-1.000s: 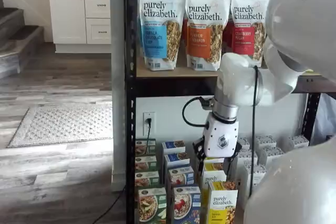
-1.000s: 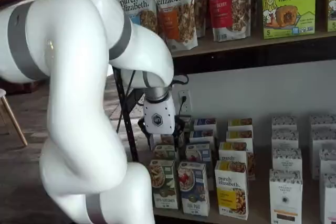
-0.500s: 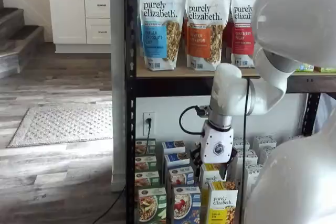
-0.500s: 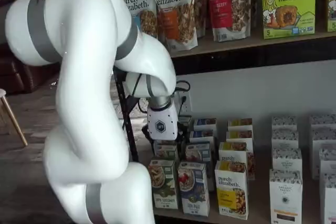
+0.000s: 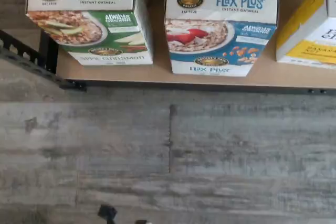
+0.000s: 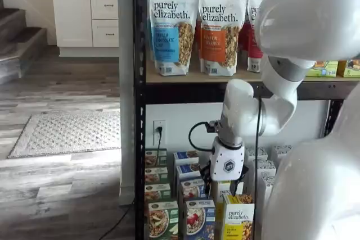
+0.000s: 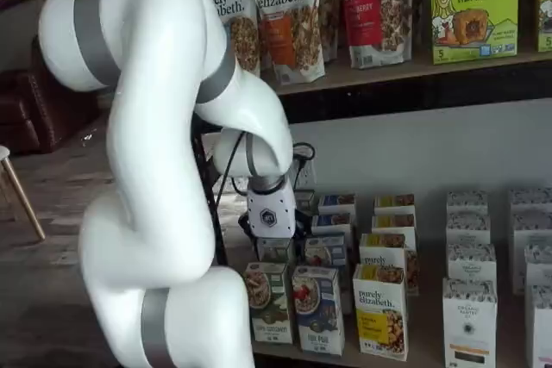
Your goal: Pick up the blue and white box that is on the bottom shelf, the second box from the left
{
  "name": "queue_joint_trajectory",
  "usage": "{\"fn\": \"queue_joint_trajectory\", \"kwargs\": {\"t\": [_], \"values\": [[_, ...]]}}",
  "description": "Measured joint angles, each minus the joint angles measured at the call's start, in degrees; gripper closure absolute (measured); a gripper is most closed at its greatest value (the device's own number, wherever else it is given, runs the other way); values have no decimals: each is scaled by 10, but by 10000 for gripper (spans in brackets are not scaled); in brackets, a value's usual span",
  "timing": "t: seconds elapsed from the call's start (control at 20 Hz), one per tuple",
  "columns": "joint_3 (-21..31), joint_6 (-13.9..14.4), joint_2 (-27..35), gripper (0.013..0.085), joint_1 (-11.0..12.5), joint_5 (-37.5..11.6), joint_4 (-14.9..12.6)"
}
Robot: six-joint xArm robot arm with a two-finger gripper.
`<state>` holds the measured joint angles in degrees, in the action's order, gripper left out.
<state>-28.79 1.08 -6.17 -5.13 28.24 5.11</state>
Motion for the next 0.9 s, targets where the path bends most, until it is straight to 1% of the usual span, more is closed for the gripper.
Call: {"fn": "queue_joint_trajectory", "kwargs": {"t": [0.15,0.3,0.4,0.5,0.65,0.75,0.85,0.9], "values": [[-5,7,23,130,-3,-28,-6],[-17,33,44,130,-4,-32,-34],[-24,38,60,130,-6,-36,-37],[-33,37,78,130,-10,-43,-33],[-43,25,106,130,-15,-59,-15],[-48,6,127,130,-16,-77,7],[-58,-24,156,130,-16,-102,36],[-62,-30,169,130,-14,-112,40]]}}
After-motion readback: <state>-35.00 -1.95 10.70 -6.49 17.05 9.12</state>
